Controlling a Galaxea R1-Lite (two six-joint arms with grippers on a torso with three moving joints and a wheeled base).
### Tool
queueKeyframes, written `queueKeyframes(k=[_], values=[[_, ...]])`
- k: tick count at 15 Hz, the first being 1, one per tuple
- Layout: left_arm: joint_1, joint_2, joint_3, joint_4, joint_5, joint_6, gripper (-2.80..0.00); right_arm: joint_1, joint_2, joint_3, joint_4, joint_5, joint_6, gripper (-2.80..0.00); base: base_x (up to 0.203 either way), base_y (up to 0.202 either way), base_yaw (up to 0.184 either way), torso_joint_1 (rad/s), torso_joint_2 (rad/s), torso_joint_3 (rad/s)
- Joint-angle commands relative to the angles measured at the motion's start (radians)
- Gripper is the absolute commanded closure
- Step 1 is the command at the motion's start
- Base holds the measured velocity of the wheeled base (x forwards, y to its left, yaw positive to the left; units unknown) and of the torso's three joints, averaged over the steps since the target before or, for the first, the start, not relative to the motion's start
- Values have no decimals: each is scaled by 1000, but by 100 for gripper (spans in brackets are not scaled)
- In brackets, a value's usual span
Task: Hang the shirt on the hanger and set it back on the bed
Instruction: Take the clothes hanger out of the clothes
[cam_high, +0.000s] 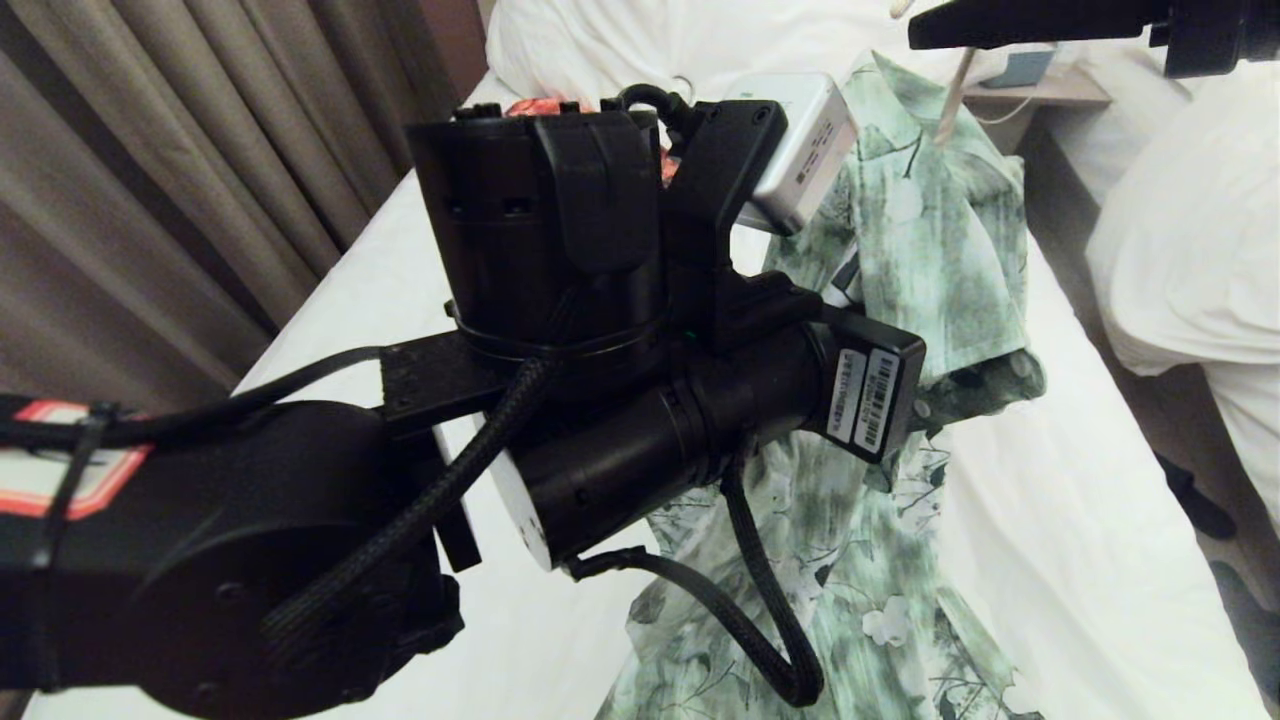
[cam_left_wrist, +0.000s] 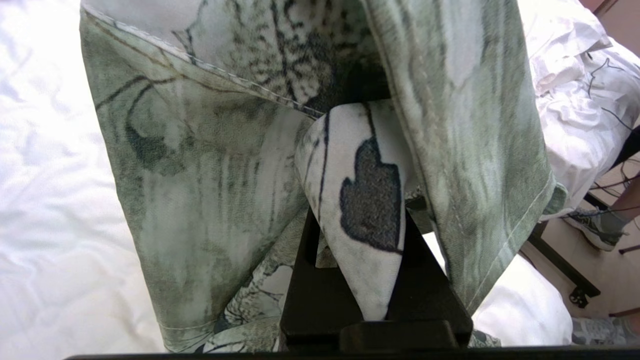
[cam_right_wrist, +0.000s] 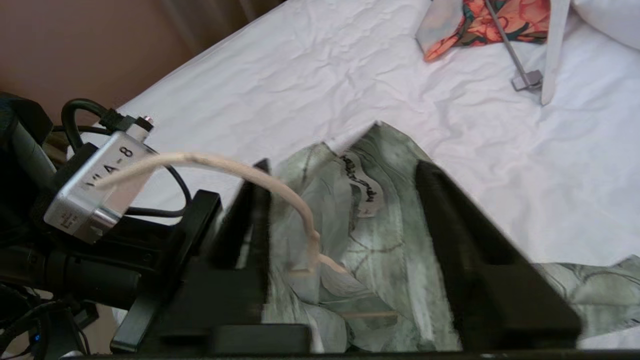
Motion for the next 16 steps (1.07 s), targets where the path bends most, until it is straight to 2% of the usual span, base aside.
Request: queueKeyframes(k=[1,15,16], values=[[-1,3,0,-4,0,0,0,10,6,0,3,0,-1,0,0,0,0,0,0,0],[-2,3,13,-12,-6,-1,0,38,-8,0,0,-55,-3,0,0,0,0,0,0,0],[-2,3,11,-14,-4,-1,-280,39,-8,0,0,-58,-3,0,0,0,0,0,0,0]])
